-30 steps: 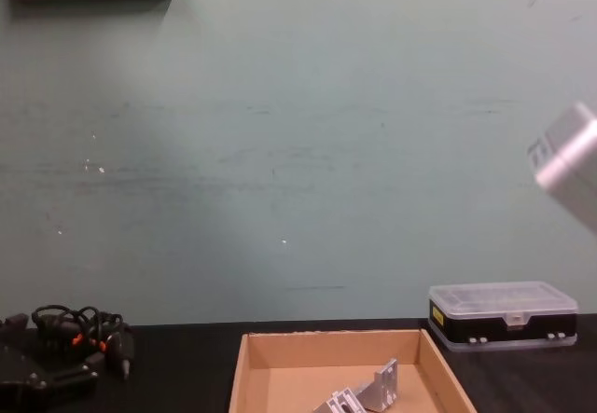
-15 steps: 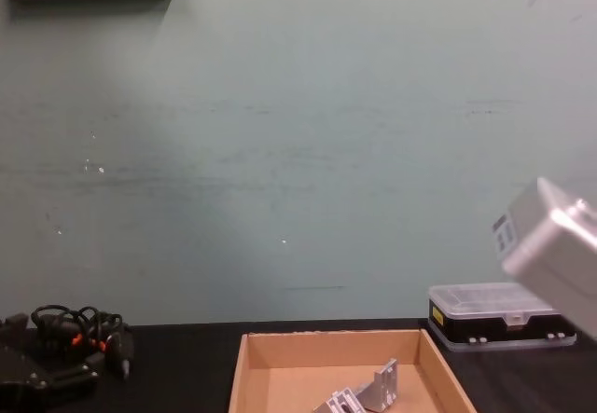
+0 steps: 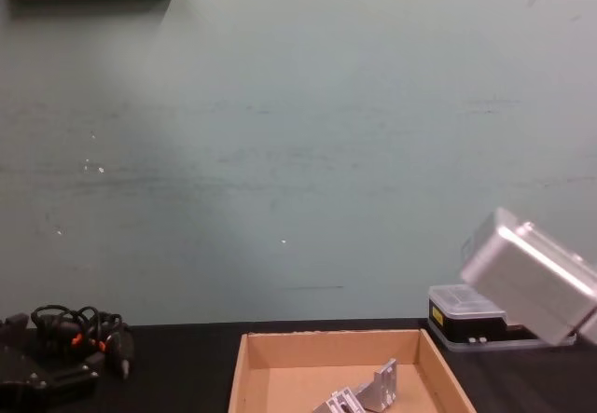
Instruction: Use one hand to pick up the angle iron from the table and place it into the box.
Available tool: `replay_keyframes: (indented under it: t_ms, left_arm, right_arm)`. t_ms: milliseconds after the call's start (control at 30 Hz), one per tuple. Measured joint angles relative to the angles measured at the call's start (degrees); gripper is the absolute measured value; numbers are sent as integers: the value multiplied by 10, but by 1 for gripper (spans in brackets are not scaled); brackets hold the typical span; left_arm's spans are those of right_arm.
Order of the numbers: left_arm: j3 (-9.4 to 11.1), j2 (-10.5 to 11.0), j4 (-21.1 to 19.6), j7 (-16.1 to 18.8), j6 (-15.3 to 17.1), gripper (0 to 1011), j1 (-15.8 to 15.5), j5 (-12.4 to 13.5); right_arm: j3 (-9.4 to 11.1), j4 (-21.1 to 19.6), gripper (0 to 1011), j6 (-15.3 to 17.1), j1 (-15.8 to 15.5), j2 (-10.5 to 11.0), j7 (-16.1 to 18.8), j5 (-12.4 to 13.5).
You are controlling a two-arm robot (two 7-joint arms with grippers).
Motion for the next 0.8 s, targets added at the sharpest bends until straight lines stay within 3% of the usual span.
replay_keyframes:
  t_ms: [300, 800]
  left_arm:
    - [0, 0, 0, 0, 0, 1011, 0, 0]
    - [0, 0, 0, 0, 0, 1012, 0, 0]
  right_arm:
    - [-16, 14, 1000, 25, 14, -6, -5, 4]
    - [-28, 38, 1000, 28, 26, -19, -15, 10]
